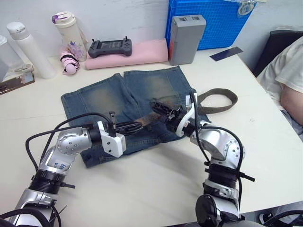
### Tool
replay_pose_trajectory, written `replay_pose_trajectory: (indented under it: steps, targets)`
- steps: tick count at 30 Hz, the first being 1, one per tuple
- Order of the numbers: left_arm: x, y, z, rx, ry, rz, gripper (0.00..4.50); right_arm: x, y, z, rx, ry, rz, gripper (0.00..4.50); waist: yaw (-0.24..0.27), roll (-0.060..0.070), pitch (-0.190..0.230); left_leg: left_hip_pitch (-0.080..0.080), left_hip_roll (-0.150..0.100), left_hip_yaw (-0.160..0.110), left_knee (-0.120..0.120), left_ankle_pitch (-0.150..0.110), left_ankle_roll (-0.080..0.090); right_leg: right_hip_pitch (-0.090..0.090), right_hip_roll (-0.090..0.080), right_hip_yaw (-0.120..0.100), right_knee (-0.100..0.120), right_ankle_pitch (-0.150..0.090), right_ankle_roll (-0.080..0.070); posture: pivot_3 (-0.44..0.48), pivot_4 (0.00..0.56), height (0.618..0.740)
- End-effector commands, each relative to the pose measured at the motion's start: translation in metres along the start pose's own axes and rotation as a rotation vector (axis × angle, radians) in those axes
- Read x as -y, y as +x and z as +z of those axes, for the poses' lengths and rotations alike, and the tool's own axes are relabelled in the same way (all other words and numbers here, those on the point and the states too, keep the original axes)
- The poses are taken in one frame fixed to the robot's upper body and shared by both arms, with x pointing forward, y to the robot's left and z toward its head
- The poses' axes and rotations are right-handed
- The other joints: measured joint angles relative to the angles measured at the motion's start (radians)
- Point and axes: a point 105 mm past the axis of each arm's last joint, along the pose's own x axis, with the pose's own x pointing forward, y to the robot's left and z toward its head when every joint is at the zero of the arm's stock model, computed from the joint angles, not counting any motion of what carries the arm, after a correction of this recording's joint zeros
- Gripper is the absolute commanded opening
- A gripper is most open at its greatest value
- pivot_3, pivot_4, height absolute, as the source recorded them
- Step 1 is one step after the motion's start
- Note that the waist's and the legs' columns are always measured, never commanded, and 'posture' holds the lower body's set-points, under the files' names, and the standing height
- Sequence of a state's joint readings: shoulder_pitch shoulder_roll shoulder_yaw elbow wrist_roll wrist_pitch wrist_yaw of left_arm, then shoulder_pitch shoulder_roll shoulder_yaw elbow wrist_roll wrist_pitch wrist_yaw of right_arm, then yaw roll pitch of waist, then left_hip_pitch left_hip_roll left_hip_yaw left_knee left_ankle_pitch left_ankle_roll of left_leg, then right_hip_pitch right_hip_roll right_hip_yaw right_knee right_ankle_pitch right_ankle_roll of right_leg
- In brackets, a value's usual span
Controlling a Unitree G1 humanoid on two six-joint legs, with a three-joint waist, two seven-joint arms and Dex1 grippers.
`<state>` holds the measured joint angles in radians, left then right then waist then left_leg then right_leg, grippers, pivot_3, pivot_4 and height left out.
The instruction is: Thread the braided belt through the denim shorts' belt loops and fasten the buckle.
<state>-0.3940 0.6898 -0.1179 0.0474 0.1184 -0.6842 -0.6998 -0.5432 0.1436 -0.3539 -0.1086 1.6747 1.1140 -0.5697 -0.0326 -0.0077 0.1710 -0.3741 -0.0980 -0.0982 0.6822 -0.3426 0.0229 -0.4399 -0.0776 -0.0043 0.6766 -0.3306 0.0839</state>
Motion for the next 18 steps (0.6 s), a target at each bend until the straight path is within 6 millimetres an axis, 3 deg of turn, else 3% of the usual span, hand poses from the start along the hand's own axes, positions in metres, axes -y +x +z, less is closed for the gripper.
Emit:
replay_pose_trajectory:
  steps: [1,2,9,16,18]
  targets:
    - [-0.008,-0.003,0.007,0.016,0.027,0.021,0.00,-0.016,0.002,-0.008,-0.017,0.022,0.079,0.59,-0.001,0.000,0.000,0.000,0.000,0.000,0.000,0.000,0.000,0.000,0.000,0.000,0.000,0.000,0.000,0.000,0.150,0.709]
    - [-0.007,-0.004,0.007,0.017,0.025,0.019,0.00,-0.016,0.001,-0.008,-0.012,0.029,0.079,0.04,-0.001,0.000,0.000,0.000,0.000,0.000,0.000,0.000,0.000,0.000,0.000,0.000,0.000,0.000,0.000,0.000,0.150,0.709]
    - [-0.005,-0.008,0.007,0.009,0.008,0.001,0.00,-0.011,-0.002,0.003,0.040,0.054,0.063,0.04,0.000,0.000,0.000,0.000,0.000,0.000,0.000,0.000,0.000,0.000,0.000,0.000,0.000,0.000,0.000,0.000,0.150,0.709]
    - [-0.005,-0.011,0.008,0.003,-0.108,0.014,2.77,-0.010,-0.005,0.010,0.080,0.055,0.074,0.00,0.000,0.000,0.000,0.000,0.000,0.000,0.000,0.000,0.000,0.000,0.000,0.000,-0.001,0.000,0.000,0.000,0.150,0.709]
    - [-0.003,-0.018,0.007,-0.006,-0.232,0.038,2.77,-0.004,-0.011,0.018,0.124,0.043,0.057,0.00,-0.001,0.000,0.000,0.000,0.000,0.000,0.000,0.000,0.000,0.000,0.000,0.000,-0.001,0.000,0.000,0.000,0.150,0.709]
